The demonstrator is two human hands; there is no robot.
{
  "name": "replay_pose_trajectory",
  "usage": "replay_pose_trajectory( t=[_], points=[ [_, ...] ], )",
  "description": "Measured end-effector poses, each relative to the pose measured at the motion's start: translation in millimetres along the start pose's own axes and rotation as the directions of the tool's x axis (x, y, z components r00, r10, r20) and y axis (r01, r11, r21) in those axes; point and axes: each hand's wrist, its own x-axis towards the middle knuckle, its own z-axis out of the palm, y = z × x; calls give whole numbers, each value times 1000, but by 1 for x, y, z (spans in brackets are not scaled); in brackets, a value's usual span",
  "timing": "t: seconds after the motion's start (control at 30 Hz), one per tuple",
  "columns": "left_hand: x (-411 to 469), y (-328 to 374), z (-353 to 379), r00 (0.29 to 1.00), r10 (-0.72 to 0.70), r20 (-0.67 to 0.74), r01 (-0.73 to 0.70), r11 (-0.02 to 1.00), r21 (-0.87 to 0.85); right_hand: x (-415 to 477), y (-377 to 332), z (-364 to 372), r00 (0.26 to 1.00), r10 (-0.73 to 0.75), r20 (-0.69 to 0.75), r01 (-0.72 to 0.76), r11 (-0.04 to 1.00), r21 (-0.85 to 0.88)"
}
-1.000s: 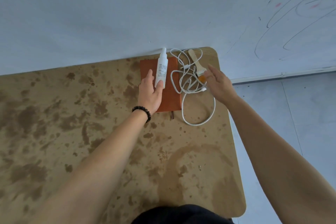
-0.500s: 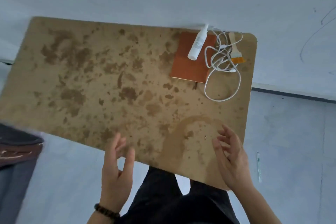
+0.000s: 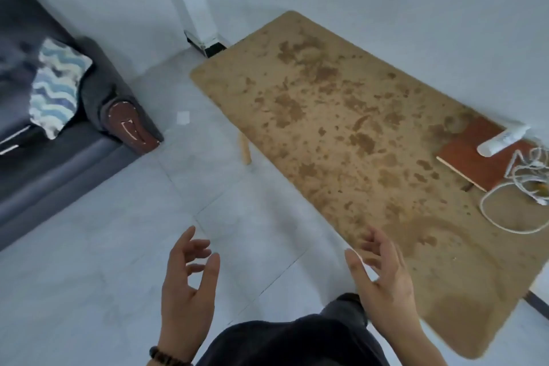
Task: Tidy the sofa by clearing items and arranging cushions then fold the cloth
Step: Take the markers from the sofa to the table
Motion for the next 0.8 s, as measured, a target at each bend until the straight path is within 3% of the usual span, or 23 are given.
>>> replay_pose_trajectory(
  t=[0.17, 0.33, 0.53, 0.8],
  points=[
    [-11, -100, -141, 956, -168, -241, 138, 981, -139, -37, -63, 129, 963, -144, 227, 164, 984, -75],
    [-36, -167, -262, 806, -349, -477, 262, 934, -241, -68, -145, 249, 837, -261, 480, 318, 947, -41],
    [-35, -227, -343, 654, -458, -602, 331, 889, -317, -90, -217, 375, 677, -324, 661, 426, 905, 7],
    [69, -306, -437, 507, -527, -682, 415, 843, -343, -62, -267, 558, 617, -287, 733, 412, 911, 10]
  ],
)
